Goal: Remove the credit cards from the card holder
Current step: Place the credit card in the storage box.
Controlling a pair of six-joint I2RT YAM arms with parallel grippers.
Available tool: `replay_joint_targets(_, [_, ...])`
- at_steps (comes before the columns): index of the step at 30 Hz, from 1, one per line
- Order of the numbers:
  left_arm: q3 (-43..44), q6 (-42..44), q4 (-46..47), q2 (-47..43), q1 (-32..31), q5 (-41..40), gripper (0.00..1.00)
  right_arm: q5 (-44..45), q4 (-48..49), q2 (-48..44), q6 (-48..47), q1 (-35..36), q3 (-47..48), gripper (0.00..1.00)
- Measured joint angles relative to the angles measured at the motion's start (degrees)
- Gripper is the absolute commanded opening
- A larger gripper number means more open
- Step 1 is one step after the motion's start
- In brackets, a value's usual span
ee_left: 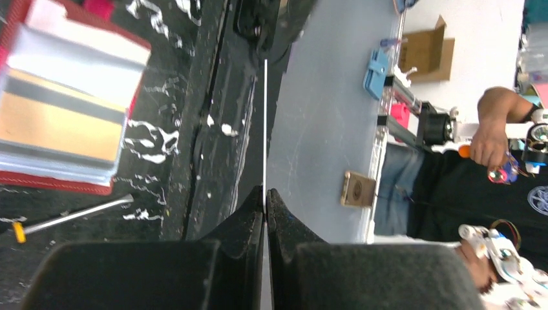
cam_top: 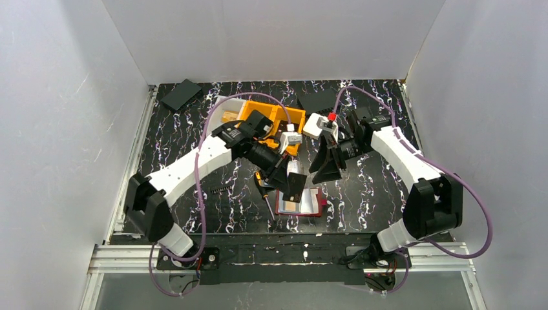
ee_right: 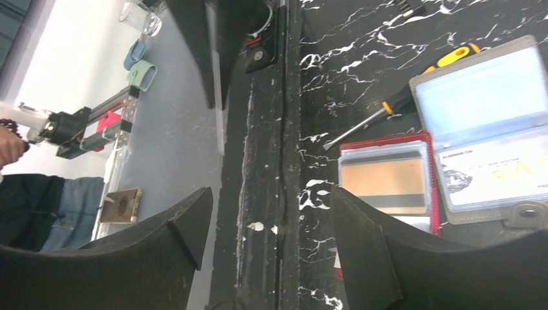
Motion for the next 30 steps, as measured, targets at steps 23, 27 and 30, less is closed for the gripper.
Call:
replay_joint_targets(23, [7.9, 6.2, -11.1, 11.4, -3.8, 2.5, 0.00, -6.6, 30.2, -10.0, 33.1, 3.8, -14.1, 0.03])
replay_joint_targets(27, [7.9, 5.0, -10.1, 11.8, -4.3, 2.5, 0.03, -8.1, 32.0, -9.8, 35.5, 3.7, -14.1, 0.01])
replay_joint_targets(30, [6.5, 2.1, -6.5, 10.7, -4.2, 2.2, 0.03, -8.8, 34.8, -10.1, 37.9, 3.0, -14.7, 0.01])
